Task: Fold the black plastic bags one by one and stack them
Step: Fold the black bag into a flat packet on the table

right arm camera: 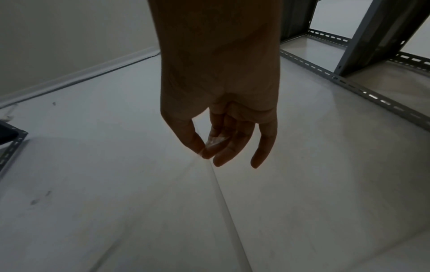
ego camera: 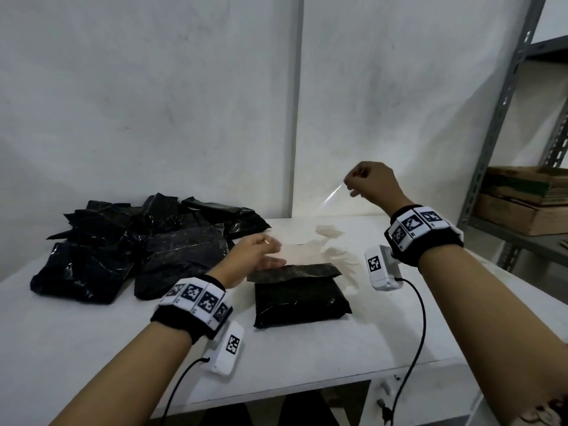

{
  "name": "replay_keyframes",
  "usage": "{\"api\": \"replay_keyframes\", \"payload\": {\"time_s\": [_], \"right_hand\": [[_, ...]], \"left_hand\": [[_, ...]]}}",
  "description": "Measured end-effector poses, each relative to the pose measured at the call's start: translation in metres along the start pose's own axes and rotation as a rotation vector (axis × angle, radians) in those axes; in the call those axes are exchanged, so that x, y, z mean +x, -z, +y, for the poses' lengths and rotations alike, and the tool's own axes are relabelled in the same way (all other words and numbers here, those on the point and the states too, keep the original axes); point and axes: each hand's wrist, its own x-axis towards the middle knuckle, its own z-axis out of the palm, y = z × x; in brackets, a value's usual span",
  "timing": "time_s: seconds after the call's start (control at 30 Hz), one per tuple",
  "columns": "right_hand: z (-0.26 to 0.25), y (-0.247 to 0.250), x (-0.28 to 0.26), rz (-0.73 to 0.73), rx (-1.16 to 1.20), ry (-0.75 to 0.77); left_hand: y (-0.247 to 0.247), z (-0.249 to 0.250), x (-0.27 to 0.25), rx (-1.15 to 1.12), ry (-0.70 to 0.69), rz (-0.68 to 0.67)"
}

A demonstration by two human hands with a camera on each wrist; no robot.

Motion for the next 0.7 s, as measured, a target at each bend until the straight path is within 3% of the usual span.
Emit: {"api": "replay_keyframes", "payload": {"time_s": [0.37, 0.7], "right_hand": [[0.058, -0.014, -0.041, -0.255, -0.003, -0.359], [0.087, -0.029, -0.07, -0.309, 0.014, -0.452]], "left_hand": [[0.056, -0.005, -0.007, -0.018, 0.207, 0.057], [0.054, -0.018, -0.007, -0.023, 0.207, 0.085]]}}
